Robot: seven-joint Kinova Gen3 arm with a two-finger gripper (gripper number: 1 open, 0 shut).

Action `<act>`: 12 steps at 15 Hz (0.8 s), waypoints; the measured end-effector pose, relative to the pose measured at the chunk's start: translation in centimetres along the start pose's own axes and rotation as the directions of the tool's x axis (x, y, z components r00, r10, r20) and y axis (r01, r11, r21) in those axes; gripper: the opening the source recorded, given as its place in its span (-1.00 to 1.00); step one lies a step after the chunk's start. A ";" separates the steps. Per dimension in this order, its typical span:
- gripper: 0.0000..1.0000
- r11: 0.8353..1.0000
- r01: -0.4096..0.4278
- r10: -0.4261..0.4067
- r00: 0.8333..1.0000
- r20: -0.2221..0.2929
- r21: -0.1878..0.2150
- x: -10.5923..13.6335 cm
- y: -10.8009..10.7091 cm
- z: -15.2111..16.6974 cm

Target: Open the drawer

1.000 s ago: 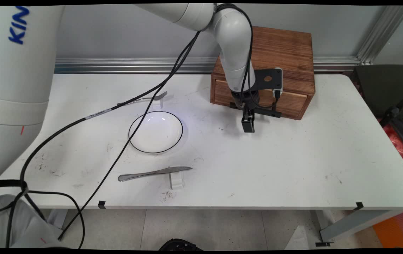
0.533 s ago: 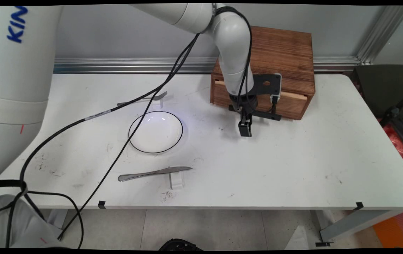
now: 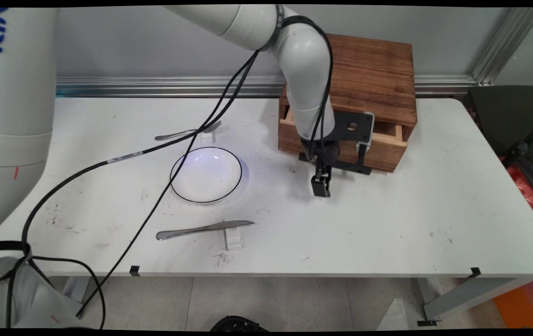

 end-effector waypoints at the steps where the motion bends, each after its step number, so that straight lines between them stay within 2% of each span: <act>1: 1.00 1.000 -0.004 0.004 1.000 0.001 -0.005 0.1 0.7 -0.2; 12: 1.00 0.999 0.002 -0.001 1.000 0.023 -0.032 0.7 8.3 -1.6</act>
